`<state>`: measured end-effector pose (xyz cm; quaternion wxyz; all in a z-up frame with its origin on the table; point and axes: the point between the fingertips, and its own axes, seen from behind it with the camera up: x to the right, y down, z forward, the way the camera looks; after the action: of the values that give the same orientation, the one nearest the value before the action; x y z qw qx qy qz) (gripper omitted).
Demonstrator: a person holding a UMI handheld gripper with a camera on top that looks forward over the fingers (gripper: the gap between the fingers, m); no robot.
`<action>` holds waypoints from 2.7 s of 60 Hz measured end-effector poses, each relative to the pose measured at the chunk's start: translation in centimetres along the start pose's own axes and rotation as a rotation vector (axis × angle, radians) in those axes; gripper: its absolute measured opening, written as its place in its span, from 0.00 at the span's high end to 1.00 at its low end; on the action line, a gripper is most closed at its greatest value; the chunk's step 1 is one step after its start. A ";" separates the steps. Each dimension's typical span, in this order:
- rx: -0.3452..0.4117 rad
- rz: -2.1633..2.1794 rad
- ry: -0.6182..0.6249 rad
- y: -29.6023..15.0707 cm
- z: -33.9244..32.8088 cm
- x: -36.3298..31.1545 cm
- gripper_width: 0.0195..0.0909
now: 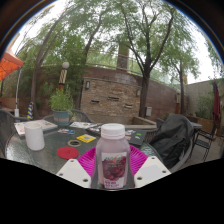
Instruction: Pour water
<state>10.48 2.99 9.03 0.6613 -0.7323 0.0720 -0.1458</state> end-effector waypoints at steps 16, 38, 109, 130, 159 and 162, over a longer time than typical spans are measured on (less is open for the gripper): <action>0.079 -0.743 0.011 -7.2 1.7 -9.8 0.66; 0.349 -2.010 0.053 -12.6 6.0 -23.8 0.67; -0.039 0.162 -0.305 -1.6 11.4 -17.5 0.66; -0.025 0.087 -0.281 -2.8 10.9 -17.0 0.53; -0.080 0.018 -0.202 -4.8 -6.6 -11.5 0.11; -0.079 0.028 -0.193 -4.9 -9.3 -10.6 0.10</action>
<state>-2.92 -2.12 13.40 0.6375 -0.7675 0.0238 -0.0623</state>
